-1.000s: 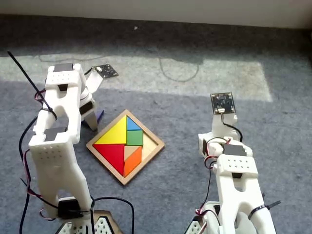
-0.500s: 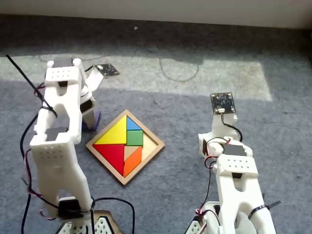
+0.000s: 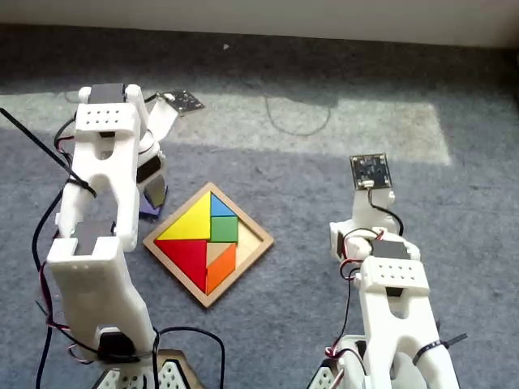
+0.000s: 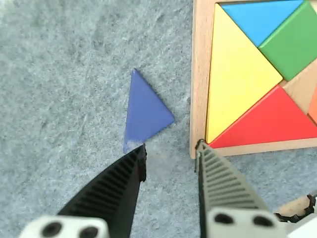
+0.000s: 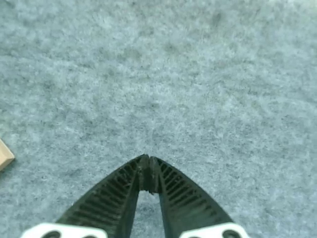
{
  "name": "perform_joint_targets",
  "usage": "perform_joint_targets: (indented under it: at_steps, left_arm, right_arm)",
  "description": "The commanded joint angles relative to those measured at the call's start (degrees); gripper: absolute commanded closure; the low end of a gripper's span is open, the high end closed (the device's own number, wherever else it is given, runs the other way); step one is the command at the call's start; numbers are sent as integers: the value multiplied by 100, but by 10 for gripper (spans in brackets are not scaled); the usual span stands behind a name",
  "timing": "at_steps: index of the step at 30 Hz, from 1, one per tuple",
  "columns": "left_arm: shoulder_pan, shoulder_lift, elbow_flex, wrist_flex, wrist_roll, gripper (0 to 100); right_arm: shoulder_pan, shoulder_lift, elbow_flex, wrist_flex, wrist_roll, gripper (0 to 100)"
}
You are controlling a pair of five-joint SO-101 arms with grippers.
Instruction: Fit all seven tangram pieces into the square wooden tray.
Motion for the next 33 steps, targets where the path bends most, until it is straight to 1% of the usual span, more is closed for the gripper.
perform_joint_targets:
  at_steps: [1, 5, 9, 12, 19, 22, 24, 27, 30, 33]
  left_arm:
    - [-207, -400, 48, -44, 79, 710]
    - [-523, -382, 462, -879, 44, 698]
    - [-541, -382, 1156, -1705, -35, 698]
    - [-523, -382, 1473, -2075, -211, 699]
    - [-505, -321, 1868, -2646, -211, 702]
    - [-505, 48, 1789, -2690, -202, 702]
    - [-523, 295, 1525, -2611, -193, 720]
    - [-488, 558, 1112, -2303, -202, 796]
    - [-391, 637, 980, -2136, -220, 868]
    - [-295, 558, 989, -1925, -202, 911]
  right_arm:
    - [40, -101, -22, -110, 62, 992]
    - [40, -101, -13, -110, 62, 992]
    - [40, -101, -13, -110, 62, 992]
    - [40, -101, -13, -110, 62, 992]
    - [40, -101, -13, -110, 62, 992]
    - [40, -101, -13, -110, 62, 992]
    - [40, -101, -13, -110, 62, 992]
    - [40, -101, -13, -110, 62, 992]
    - [40, -101, -13, -110, 62, 992]
    - [48, -101, -13, -110, 62, 992]
